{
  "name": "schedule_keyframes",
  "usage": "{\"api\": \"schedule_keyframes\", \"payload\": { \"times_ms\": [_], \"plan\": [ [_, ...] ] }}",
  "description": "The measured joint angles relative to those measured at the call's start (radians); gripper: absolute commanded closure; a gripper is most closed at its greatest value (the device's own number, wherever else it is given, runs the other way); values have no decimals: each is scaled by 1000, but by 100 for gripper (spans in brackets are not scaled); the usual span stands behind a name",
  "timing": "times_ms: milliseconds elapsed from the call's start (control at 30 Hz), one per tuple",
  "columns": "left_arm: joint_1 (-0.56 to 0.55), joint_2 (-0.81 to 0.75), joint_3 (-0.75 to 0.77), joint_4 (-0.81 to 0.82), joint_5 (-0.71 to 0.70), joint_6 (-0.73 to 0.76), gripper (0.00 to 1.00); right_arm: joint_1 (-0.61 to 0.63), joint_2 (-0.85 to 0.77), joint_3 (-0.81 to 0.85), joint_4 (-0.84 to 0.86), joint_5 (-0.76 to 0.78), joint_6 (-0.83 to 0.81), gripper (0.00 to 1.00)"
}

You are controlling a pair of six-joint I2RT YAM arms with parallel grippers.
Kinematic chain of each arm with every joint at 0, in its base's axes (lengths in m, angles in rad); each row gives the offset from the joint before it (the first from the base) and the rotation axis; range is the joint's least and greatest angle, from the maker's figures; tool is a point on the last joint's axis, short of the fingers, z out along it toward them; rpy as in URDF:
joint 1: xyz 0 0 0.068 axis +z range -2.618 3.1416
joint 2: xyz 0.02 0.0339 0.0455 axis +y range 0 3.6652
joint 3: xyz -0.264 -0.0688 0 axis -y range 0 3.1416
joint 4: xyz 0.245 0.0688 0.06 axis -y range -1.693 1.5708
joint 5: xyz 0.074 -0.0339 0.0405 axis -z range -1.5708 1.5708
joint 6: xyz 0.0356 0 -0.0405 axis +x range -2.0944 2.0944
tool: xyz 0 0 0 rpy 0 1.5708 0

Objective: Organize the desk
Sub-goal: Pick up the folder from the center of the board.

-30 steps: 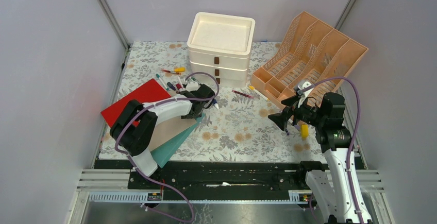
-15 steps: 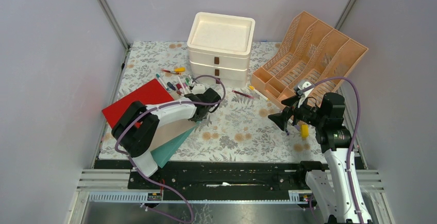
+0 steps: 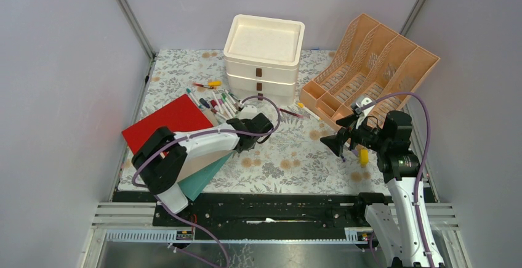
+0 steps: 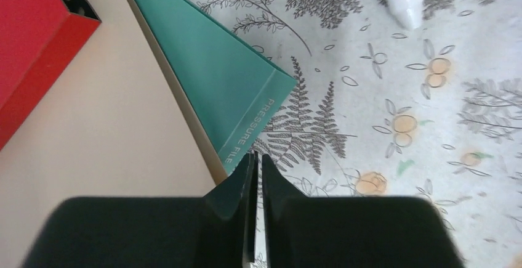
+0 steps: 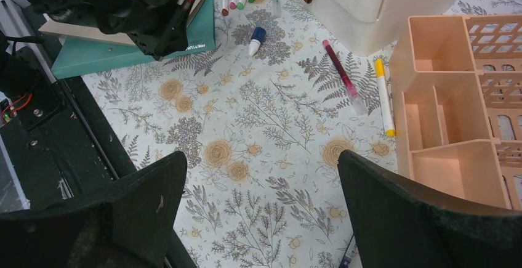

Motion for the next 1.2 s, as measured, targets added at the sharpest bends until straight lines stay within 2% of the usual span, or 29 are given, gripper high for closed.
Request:
{"api": "schedule_keyframes", "payload": {
  "times_ms": [167, 267, 467, 633, 767, 1000, 1200],
  "plan": [
    [-28, -119, -13, 11, -9, 84, 37, 0, -2, 0, 0, 0, 0, 0],
    [-39, -229, -50, 36, -10, 147, 3, 0, -6, 0, 0, 0, 0, 0],
    [-26, -380, -79, 73, 4, 284, 1, 0, -6, 0, 0, -1, 0, 0],
    [24, -410, -79, 86, 79, 386, 1, 0, -7, 0, 0, -1, 0, 0],
    [31, -378, -78, 68, 106, 456, 1, 0, -6, 0, 0, -1, 0, 0],
    [16, -229, -75, 37, 117, 554, 2, 0, -6, 0, 0, -1, -2, 0],
    [-10, -152, -83, 49, 95, 610, 7, 0, -6, 0, 0, -2, -3, 0]
  ]
}}
